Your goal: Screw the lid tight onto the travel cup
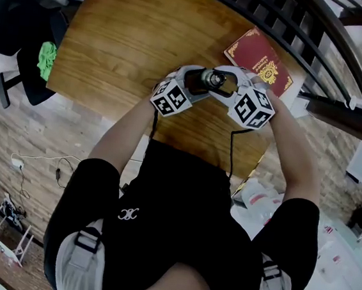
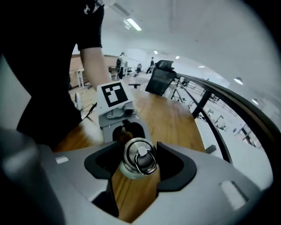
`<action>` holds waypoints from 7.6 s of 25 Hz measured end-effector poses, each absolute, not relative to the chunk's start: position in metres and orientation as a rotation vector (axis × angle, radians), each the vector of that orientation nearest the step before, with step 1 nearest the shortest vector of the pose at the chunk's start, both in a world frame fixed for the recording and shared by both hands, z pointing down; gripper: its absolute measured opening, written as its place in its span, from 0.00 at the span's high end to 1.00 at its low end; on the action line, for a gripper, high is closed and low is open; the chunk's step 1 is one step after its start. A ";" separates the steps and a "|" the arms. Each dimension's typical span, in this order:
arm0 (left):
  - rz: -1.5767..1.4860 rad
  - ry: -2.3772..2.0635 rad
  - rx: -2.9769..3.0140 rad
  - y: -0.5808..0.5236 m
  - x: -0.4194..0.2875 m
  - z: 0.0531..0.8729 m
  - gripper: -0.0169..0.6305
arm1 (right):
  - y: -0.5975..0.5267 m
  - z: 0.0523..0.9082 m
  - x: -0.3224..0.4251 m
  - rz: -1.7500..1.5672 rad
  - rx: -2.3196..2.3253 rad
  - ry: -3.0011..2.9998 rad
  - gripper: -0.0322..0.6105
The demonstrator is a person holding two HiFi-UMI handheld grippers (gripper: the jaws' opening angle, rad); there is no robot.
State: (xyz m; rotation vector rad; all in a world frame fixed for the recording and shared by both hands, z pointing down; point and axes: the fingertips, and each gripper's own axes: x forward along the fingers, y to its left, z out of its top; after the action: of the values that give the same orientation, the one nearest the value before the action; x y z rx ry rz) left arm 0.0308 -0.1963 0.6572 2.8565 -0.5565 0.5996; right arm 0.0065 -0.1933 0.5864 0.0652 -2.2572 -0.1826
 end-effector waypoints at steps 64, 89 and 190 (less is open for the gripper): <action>0.635 -0.625 2.832 -0.199 0.032 0.661 0.39 | -0.207 0.577 0.017 0.145 0.690 -2.375 0.59; 0.629 -0.636 2.827 -0.200 0.034 0.664 0.39 | -0.195 0.582 0.028 -0.036 0.519 -2.276 0.51; 0.184 -1.430 2.715 -0.206 0.027 0.372 0.89 | -0.162 0.353 0.239 0.093 2.279 -2.170 0.95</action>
State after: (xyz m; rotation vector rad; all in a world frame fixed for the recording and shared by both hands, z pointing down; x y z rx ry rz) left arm 0.0266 -0.2060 0.3719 2.7153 -1.4297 0.1842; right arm 0.2393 -0.1623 0.3533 2.2788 -2.1702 0.0926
